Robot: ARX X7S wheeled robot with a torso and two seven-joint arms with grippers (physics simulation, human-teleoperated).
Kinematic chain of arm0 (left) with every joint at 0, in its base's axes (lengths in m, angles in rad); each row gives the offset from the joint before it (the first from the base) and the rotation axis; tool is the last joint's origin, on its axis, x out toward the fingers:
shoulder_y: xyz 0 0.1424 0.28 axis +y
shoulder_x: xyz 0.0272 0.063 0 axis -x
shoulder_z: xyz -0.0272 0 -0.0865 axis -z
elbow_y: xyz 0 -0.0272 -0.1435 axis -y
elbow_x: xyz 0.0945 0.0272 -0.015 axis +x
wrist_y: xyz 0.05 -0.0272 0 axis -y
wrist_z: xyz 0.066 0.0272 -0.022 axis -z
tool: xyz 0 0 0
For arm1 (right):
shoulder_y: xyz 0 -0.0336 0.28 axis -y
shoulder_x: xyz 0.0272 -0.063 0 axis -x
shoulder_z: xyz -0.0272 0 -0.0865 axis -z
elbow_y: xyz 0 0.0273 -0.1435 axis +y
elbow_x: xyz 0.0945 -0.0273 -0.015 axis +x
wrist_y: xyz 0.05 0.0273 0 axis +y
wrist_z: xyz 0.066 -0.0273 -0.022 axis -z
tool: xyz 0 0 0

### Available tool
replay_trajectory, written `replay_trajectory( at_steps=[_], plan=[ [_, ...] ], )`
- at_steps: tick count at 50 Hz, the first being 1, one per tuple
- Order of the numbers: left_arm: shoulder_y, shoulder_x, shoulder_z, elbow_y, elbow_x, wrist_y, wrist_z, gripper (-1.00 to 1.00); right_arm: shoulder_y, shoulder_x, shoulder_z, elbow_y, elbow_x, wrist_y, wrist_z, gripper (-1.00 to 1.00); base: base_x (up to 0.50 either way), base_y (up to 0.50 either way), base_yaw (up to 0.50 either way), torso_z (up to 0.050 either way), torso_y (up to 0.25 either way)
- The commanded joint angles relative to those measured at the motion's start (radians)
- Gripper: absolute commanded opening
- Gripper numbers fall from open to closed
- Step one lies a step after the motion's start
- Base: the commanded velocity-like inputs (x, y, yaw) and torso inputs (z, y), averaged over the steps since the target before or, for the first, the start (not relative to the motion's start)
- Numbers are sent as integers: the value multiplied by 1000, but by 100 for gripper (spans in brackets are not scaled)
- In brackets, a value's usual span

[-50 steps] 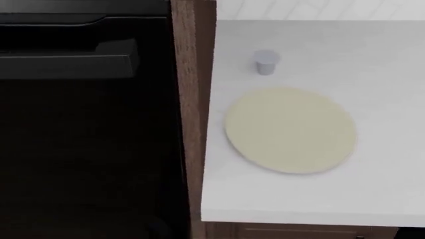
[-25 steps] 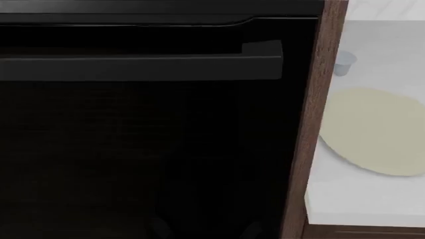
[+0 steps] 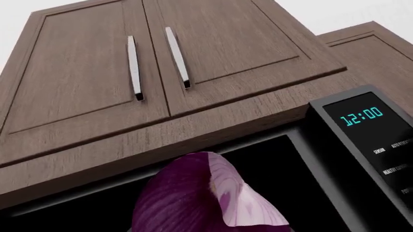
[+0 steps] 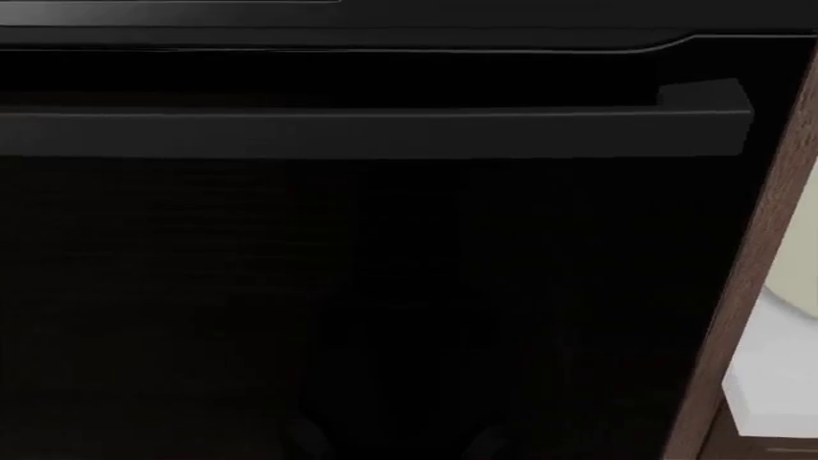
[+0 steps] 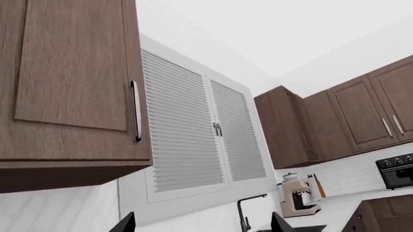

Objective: Pick the onion from the counter and place it in the microwave.

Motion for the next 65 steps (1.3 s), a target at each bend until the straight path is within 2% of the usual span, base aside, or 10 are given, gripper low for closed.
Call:
replay_trajectory(
  at_steps=[1, 8, 49, 65],
  plan=[
    [-21, 25, -28, -39, -9, 10, -7, -100, 13, -33, 25, 21, -17, -14, -38, 100, 0, 0, 0, 0, 0],
    [-21, 25, -28, -44, -11, 11, -8, -100, 7, -31, 31, 16, -12, -3, -36, 100, 30, 0, 0, 0, 0],
    [-21, 25, -44, -50, 7, 15, -1, -100, 8, -8, 37, 6, -4, 8, -21, 100, 277, 0, 0, 0, 0],
    [-21, 25, -80, -61, 36, -34, 9, -100, -3, -14, 46, 2, -1, -10, -29, 100, 0, 0, 0, 0, 1]
  ],
)
